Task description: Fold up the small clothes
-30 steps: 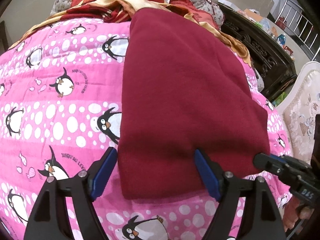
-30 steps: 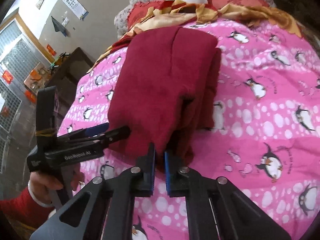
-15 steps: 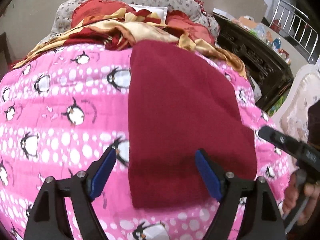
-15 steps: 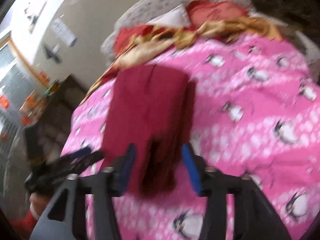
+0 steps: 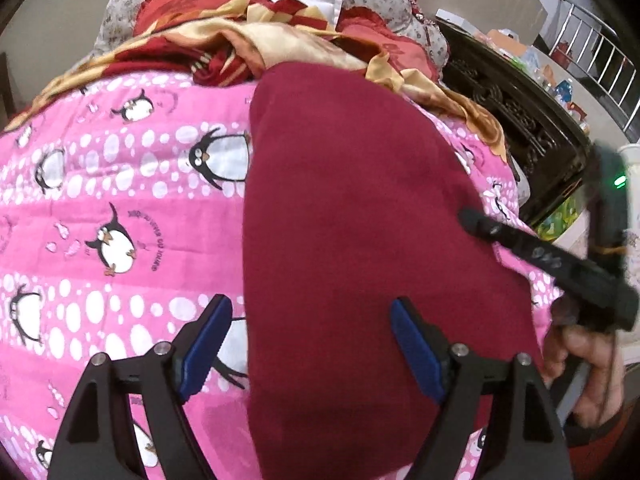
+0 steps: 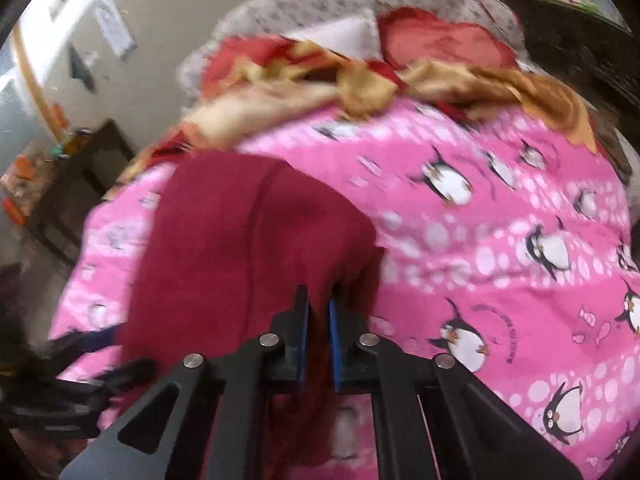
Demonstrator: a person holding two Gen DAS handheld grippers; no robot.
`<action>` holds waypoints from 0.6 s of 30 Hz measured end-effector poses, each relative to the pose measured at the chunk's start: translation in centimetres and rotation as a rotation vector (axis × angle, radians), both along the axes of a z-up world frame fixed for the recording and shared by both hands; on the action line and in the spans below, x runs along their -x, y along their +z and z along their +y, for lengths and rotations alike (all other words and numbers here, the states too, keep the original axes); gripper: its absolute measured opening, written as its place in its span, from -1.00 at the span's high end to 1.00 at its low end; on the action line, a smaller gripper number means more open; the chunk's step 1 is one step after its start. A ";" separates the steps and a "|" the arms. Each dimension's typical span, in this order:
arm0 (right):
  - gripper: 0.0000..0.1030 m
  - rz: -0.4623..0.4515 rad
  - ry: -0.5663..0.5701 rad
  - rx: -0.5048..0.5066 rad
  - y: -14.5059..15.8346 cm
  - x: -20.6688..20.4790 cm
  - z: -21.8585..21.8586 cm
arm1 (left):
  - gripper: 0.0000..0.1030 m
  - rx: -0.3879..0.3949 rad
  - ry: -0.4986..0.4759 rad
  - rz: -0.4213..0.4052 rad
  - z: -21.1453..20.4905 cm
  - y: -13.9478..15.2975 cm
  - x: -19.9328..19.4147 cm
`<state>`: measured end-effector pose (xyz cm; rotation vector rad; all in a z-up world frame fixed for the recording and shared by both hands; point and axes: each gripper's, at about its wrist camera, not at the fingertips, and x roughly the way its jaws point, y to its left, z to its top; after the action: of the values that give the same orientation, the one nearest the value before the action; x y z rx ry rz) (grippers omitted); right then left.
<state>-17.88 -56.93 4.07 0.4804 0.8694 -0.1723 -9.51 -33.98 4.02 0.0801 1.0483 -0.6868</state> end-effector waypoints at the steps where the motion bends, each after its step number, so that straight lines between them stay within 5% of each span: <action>1: 0.34 -0.017 -0.007 -0.032 -0.1 0.4 -0.3 | -0.65 0.005 0.001 0.012 0.1 -0.2 -0.2; 4: 0.19 -0.074 -0.004 -0.102 0.6 1.7 -1.0 | -0.71 0.015 0.000 0.006 0.4 -0.1 -0.7; 8: -0.61 -0.129 -0.006 -0.171 0.8 3.6 -1.3 | -0.81 0.059 -0.001 0.019 1.1 -0.1 -1.8; 18: -0.78 -0.159 0.008 -0.357 -2.9 3.0 -1.4 | -0.91 0.167 -0.041 0.191 1.6 -3.0 -4.4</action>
<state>-20.85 -58.37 1.15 0.8121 0.7471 0.0307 -5.12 -32.40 1.05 -0.1106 1.1697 -0.8291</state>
